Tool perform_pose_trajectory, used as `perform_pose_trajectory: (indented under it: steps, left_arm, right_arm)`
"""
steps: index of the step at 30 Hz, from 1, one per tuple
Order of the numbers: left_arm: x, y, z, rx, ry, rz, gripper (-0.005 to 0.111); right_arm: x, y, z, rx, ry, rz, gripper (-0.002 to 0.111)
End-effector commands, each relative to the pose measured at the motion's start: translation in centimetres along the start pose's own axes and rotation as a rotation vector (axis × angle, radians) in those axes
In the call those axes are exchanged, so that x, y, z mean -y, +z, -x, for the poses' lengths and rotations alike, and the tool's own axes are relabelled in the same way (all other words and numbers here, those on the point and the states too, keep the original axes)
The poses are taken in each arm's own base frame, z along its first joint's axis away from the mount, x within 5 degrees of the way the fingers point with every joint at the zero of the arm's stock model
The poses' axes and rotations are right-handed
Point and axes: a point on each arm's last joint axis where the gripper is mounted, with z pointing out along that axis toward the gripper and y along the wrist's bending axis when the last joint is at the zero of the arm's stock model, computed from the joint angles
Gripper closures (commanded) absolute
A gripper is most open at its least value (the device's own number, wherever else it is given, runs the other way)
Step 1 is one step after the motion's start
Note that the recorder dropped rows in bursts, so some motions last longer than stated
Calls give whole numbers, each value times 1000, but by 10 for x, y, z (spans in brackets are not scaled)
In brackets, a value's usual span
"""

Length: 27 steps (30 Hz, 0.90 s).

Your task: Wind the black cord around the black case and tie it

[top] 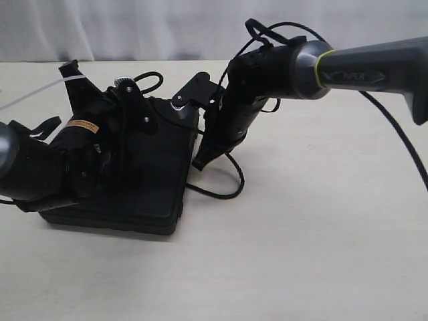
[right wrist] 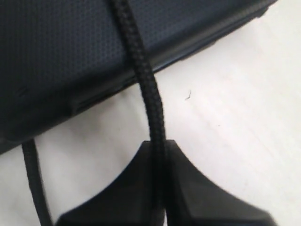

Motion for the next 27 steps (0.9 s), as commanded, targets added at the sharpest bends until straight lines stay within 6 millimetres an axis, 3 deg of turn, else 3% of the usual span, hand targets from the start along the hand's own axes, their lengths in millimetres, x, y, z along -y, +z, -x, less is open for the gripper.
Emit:
perform_pose_trajectory:
  steps: [1,8,17,27]
  left_arm:
    - [1,0,-1,-7,1,-20,107]
    - [-1,-1,0,1,261,6,107]
    - [-2,-1,0,-1,168,15,107]
    - [3,-1,9,103,261,-25,107]
  right_arm:
    - [0,-20,-1,-38,5,18,104]
    - [-2,-41,4,1,49,47,104]
    - [-4,-27,2,-12,42,68,104]
    - [-4,-30,10,79,71,67,104]
